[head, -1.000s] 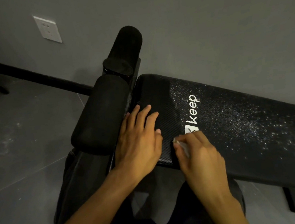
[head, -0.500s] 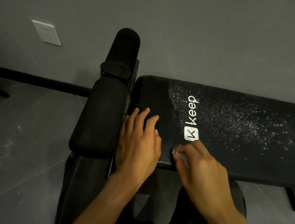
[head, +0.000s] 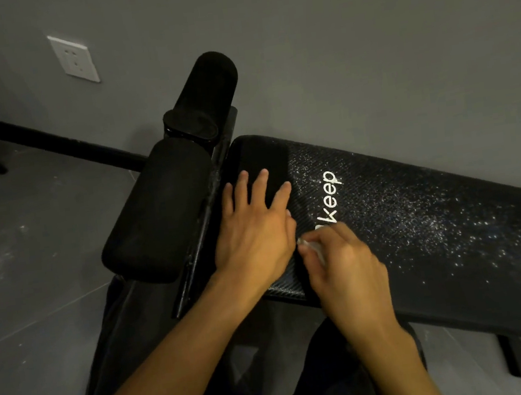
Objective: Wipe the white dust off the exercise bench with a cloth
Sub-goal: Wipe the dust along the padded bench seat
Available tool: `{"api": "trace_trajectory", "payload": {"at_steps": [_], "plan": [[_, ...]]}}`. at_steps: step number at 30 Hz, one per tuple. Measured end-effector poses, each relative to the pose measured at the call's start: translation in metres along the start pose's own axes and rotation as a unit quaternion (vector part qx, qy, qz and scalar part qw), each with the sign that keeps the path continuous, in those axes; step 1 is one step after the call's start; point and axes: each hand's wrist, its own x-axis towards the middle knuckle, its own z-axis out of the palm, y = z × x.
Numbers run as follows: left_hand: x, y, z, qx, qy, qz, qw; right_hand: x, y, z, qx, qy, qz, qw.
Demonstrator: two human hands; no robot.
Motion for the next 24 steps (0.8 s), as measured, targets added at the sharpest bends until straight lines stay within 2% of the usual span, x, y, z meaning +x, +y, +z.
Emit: {"api": "trace_trajectory", "payload": {"at_steps": [6, 10, 17, 24], "plan": [[-0.001, -0.003, 0.002, -0.011, 0.007, 0.004, 1.0, 0.046, -0.002, 0.004, 0.001, 0.03, 0.016, 0.999], [-0.001, -0.001, 0.003, -0.014, 0.011, 0.001, 1.0, 0.017, -0.001, 0.0, 0.001, 0.014, 0.004, 1.0], [-0.001, -0.002, 0.001, -0.009, 0.011, 0.002, 1.0, 0.075, -0.004, 0.005, -0.01, 0.02, -0.003, 1.0], [0.0, -0.001, 0.001, -0.008, 0.018, -0.007, 1.0, 0.056, 0.0, -0.003, 0.019, -0.017, 0.0, 1.0]]}}
